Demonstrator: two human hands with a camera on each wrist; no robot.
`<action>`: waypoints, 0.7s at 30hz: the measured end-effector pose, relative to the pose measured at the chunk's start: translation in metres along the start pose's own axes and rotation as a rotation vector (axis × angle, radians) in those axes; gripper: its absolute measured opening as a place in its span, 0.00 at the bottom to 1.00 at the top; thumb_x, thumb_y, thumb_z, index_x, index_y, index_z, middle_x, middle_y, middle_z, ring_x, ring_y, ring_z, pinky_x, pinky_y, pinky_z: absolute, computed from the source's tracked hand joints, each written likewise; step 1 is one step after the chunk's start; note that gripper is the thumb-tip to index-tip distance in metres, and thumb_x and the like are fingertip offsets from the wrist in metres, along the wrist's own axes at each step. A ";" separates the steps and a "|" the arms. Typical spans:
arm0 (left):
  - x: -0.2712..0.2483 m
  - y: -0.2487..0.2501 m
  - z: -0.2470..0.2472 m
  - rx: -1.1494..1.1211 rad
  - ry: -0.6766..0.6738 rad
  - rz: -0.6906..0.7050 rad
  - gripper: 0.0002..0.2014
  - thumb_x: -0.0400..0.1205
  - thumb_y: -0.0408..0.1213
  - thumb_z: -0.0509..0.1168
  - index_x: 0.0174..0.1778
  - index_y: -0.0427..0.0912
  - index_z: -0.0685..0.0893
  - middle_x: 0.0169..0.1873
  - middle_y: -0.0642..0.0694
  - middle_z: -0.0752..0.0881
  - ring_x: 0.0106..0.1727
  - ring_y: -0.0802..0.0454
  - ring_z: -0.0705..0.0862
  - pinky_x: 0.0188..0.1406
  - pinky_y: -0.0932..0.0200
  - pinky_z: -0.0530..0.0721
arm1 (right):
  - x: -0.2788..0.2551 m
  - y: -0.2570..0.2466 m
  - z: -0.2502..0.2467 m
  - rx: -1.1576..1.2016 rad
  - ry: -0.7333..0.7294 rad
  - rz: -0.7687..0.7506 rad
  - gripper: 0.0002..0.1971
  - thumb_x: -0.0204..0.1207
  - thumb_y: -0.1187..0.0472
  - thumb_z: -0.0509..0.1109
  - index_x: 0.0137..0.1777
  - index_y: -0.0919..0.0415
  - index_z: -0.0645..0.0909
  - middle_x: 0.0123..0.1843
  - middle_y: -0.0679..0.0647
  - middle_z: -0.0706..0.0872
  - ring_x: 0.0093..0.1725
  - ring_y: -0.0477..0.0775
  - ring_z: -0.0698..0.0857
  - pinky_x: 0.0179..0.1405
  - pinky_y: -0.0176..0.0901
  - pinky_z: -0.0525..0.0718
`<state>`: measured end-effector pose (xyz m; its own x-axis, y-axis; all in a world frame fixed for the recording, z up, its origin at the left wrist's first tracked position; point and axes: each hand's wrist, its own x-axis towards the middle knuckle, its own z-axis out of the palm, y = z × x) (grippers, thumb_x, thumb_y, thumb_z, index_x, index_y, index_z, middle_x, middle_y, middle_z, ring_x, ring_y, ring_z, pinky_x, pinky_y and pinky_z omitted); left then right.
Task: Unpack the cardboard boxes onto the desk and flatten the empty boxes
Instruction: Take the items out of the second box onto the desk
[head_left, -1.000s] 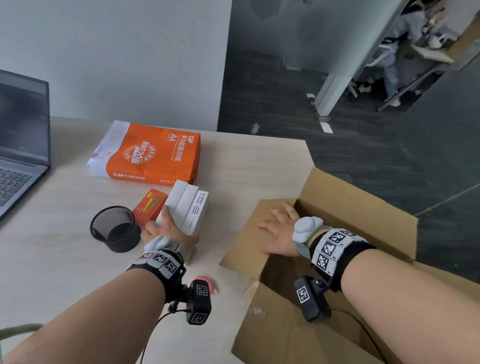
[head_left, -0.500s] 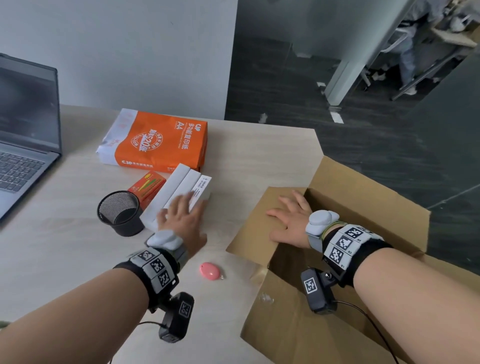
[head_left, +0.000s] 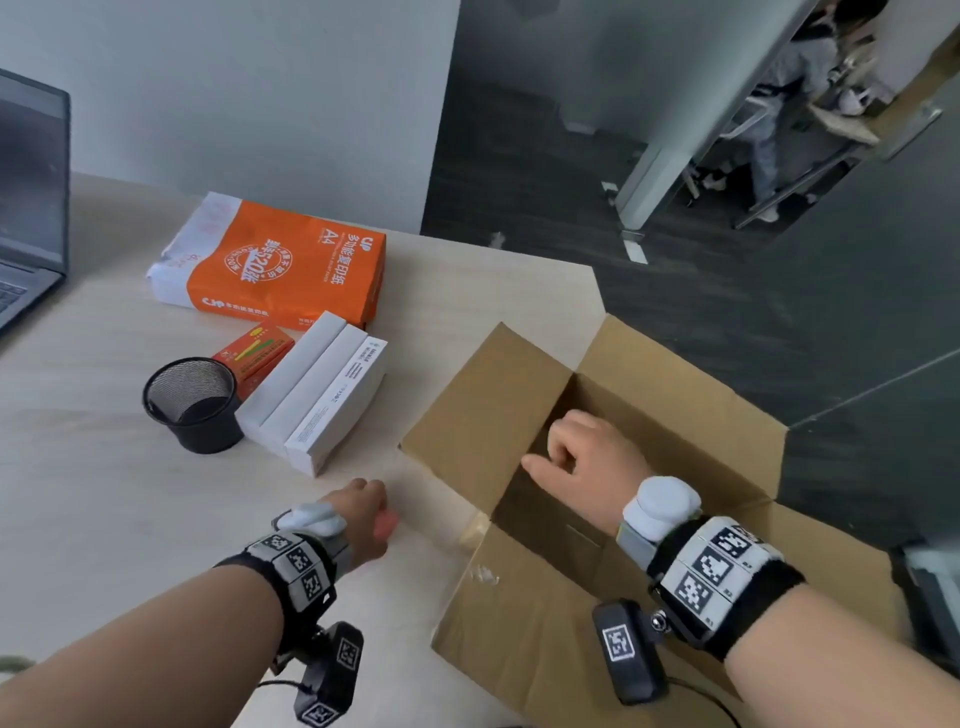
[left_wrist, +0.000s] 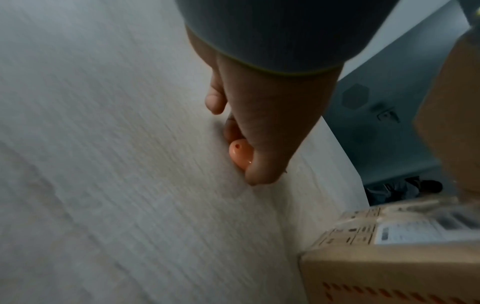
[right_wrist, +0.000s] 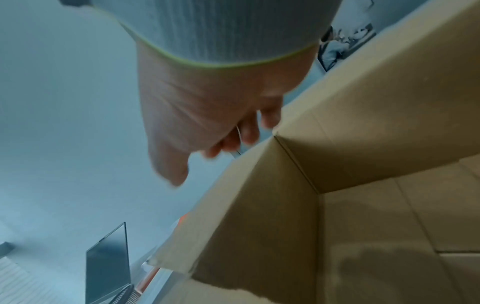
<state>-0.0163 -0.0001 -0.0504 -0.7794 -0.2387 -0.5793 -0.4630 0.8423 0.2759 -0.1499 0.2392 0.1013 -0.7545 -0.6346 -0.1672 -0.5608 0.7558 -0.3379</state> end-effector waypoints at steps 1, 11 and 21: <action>-0.003 0.002 -0.002 -0.033 0.029 -0.044 0.13 0.80 0.61 0.52 0.51 0.59 0.73 0.48 0.58 0.81 0.44 0.54 0.84 0.50 0.46 0.85 | -0.010 0.000 -0.003 -0.011 -0.142 0.024 0.23 0.73 0.32 0.68 0.36 0.53 0.73 0.41 0.47 0.78 0.40 0.48 0.77 0.41 0.51 0.80; -0.017 0.030 -0.027 -0.494 0.050 -0.085 0.10 0.81 0.53 0.61 0.50 0.54 0.83 0.32 0.55 0.92 0.36 0.54 0.91 0.36 0.57 0.88 | -0.051 0.006 0.035 -0.224 -0.616 0.009 0.16 0.75 0.34 0.67 0.50 0.45 0.78 0.56 0.51 0.88 0.54 0.59 0.87 0.51 0.49 0.85; -0.062 0.134 -0.080 -1.267 0.312 0.015 0.06 0.86 0.40 0.68 0.55 0.43 0.82 0.52 0.47 0.94 0.52 0.47 0.93 0.48 0.48 0.90 | -0.072 0.046 -0.069 0.483 -0.005 0.167 0.13 0.83 0.52 0.72 0.62 0.55 0.86 0.54 0.46 0.93 0.53 0.48 0.91 0.58 0.47 0.89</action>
<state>-0.0636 0.0893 0.0841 -0.7732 -0.4790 -0.4157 -0.3938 -0.1512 0.9067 -0.1450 0.3305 0.1615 -0.8182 -0.5130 -0.2596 -0.2101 0.6870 -0.6956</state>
